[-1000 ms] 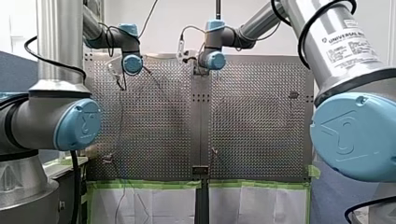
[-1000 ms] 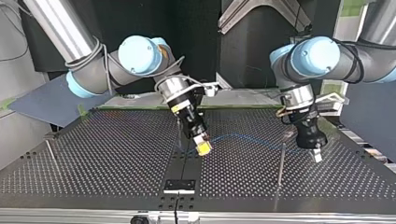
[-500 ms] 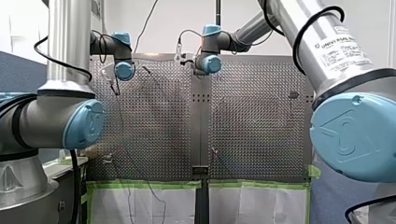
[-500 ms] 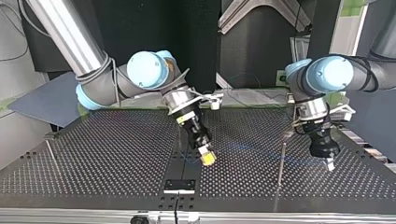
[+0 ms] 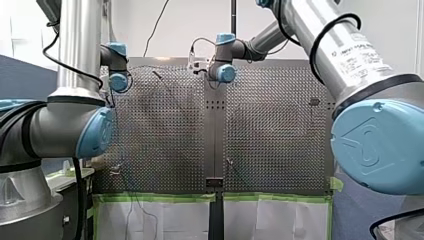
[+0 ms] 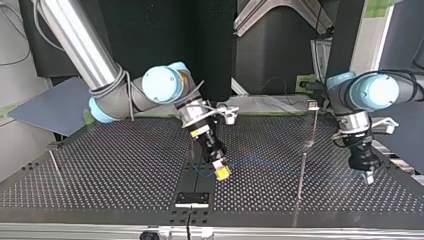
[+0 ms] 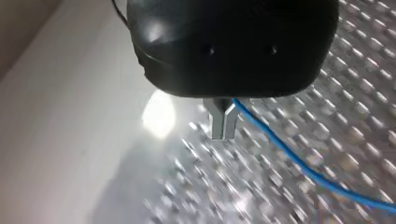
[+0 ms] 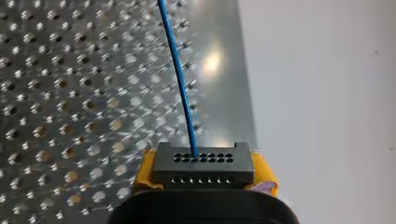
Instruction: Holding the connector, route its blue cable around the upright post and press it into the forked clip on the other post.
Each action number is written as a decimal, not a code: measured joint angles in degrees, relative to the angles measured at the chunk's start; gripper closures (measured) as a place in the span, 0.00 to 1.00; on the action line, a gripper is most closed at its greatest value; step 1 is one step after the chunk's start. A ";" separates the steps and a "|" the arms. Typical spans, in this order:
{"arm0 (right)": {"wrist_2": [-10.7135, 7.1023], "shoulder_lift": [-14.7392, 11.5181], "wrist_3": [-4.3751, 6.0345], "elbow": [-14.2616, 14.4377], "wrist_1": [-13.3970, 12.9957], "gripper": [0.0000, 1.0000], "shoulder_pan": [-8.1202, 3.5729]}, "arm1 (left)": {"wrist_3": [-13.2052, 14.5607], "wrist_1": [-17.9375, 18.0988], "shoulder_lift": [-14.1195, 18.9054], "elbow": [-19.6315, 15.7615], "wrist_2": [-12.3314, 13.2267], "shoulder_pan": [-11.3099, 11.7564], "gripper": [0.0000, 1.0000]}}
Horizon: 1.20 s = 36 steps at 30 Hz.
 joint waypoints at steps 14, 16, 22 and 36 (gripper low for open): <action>3.17 1.78 -0.61 -0.04 -0.30 1.00 -1.10 | 0.35 1.15 -3.52 -0.01 4.23 -1.05 0.98; 3.75 2.12 -0.63 -0.04 -0.13 1.00 -1.16 | 0.33 1.20 -4.28 0.00 4.49 -1.66 0.98; 5.97 2.88 -0.69 0.01 1.05 1.00 -1.22 | -0.57 1.46 -5.52 -0.05 4.56 -2.95 0.91; 8.33 4.10 -1.41 3.36 2.50 1.00 -0.40 | -3.17 2.18 -9.50 -0.41 4.95 -5.25 0.71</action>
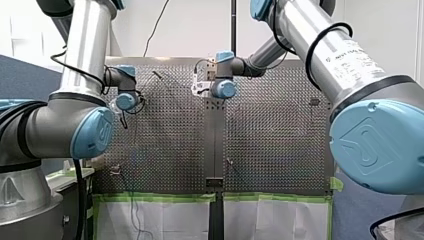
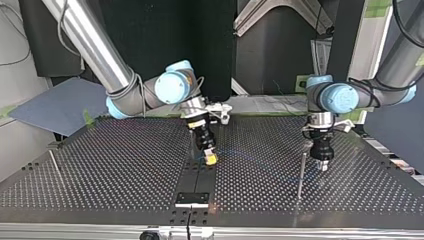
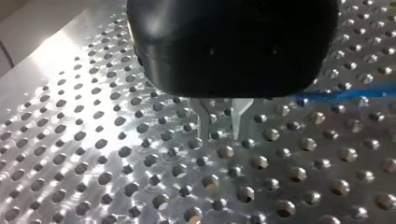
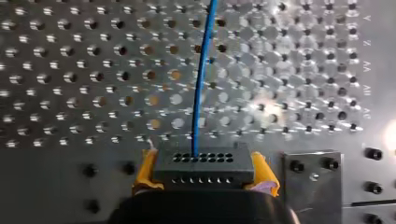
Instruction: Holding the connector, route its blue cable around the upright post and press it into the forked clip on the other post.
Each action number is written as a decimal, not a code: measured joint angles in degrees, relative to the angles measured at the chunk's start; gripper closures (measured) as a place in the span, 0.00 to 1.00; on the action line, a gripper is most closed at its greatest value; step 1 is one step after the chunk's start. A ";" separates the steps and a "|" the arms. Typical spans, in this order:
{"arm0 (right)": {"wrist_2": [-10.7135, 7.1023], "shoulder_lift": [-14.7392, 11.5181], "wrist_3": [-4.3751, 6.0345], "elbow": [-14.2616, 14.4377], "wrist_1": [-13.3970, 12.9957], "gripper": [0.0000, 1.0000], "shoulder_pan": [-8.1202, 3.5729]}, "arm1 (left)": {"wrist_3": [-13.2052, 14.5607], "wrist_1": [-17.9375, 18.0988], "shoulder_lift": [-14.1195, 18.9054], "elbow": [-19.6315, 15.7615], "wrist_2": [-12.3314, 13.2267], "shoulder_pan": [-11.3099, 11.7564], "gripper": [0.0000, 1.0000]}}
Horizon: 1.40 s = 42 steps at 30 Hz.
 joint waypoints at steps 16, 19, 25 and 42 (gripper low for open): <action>3.19 0.80 0.01 7.66 -3.86 1.00 1.05 | -1.31 1.51 -0.05 -0.02 2.31 -1.39 0.43; 3.63 0.95 0.15 9.20 -5.20 1.00 1.07 | -1.12 1.88 -0.06 -0.02 3.59 -1.64 0.16; 4.50 1.09 0.10 12.05 -7.99 1.00 1.05 | 0.69 0.50 -0.06 -0.02 2.47 -2.30 0.02; 7.52 1.40 0.22 21.32 -17.23 1.00 1.41 | 1.05 -1.03 -0.05 -0.02 -2.83 -4.03 0.02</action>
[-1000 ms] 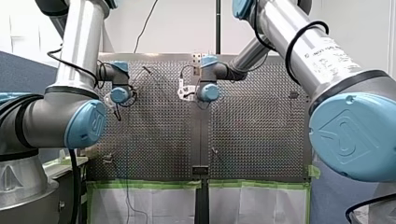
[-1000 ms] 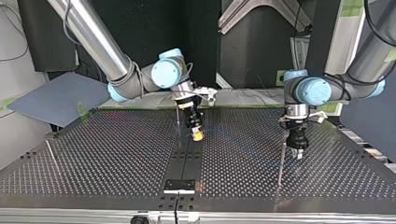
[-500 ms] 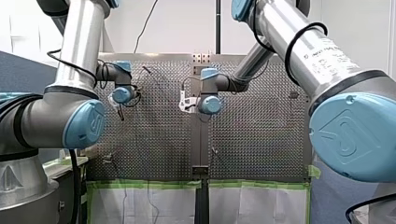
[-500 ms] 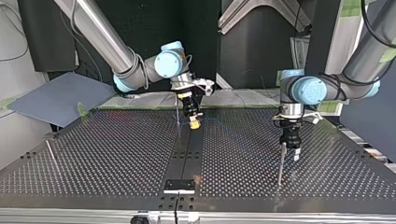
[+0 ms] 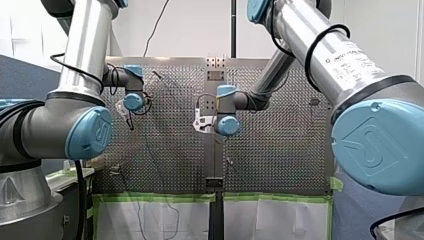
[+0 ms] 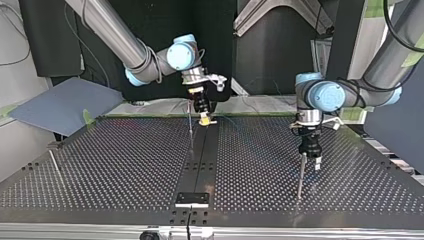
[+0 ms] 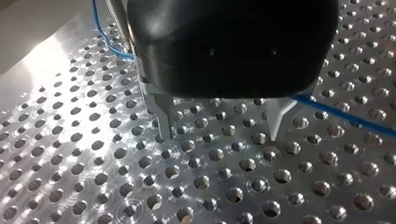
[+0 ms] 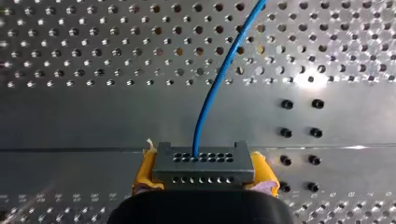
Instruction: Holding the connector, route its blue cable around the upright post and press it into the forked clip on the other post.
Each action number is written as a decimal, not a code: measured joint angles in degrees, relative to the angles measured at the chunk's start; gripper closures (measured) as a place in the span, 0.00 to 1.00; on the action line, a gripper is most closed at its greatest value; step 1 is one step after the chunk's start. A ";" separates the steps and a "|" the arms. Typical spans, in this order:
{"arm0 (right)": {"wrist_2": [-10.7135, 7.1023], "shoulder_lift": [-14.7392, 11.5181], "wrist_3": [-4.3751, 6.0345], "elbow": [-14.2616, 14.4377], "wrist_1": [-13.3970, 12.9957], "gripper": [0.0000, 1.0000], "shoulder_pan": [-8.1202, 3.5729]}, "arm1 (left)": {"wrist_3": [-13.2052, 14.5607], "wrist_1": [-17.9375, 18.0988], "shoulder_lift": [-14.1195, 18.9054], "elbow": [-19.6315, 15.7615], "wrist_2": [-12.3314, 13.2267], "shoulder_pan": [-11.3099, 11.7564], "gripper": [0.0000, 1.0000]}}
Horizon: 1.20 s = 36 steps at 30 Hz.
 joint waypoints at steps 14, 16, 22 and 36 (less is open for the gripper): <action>5.66 5.81 -1.65 7.56 -1.27 1.00 1.03 | -0.42 0.00 0.00 0.00 -0.98 -0.46 0.02; 6.47 6.58 -1.62 8.41 -1.81 1.00 1.05 | -0.43 0.00 -0.01 0.00 -1.09 -0.48 0.02; 7.60 7.50 -1.62 11.21 -4.37 1.00 0.51 | -0.43 0.00 0.00 0.00 -1.16 -0.53 0.02; 10.74 12.59 -1.83 12.53 -9.03 1.00 -1.41 | -0.43 0.00 -0.01 0.00 -1.25 -0.57 0.02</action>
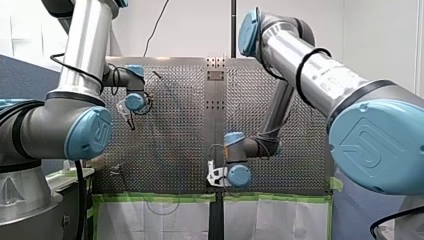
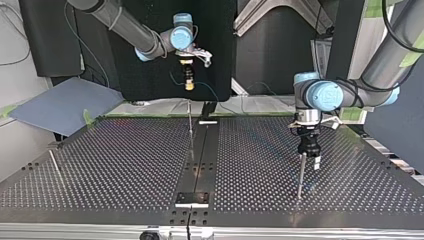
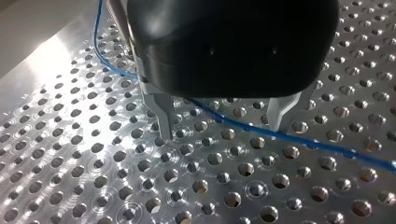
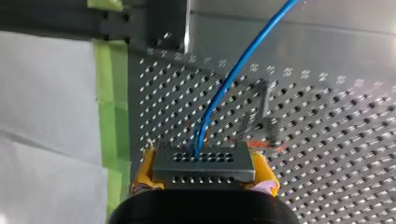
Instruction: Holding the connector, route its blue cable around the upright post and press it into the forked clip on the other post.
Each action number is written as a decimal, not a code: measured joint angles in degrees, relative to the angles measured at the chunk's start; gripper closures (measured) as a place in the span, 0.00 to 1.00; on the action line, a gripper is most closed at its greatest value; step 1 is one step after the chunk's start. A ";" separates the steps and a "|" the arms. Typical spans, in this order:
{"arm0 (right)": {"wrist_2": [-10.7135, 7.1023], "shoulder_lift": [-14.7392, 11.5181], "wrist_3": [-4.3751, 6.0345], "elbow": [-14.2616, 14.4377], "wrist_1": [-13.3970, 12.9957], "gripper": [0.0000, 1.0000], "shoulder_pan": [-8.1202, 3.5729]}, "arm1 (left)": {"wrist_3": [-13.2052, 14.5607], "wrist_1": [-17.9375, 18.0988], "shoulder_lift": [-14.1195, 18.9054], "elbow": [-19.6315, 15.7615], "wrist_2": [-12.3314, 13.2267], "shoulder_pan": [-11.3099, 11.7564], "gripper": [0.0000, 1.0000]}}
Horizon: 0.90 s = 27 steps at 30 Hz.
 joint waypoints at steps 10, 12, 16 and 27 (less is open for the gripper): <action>0.23 5.02 -0.05 -0.01 -3.32 1.00 -2.14 | 0.00 0.00 -0.01 0.00 -0.49 0.05 0.02; 0.15 6.11 0.02 -0.02 -4.28 1.00 -2.77 | 0.00 0.00 -0.01 0.00 -0.69 0.05 0.02; -0.11 8.24 0.12 -0.04 -6.32 1.00 -3.91 | 0.00 0.00 -0.03 0.00 -0.78 0.05 0.02; -1.20 14.59 0.18 -0.07 -12.64 1.00 -6.26 | 0.00 0.00 -0.01 0.00 -0.85 0.05 0.02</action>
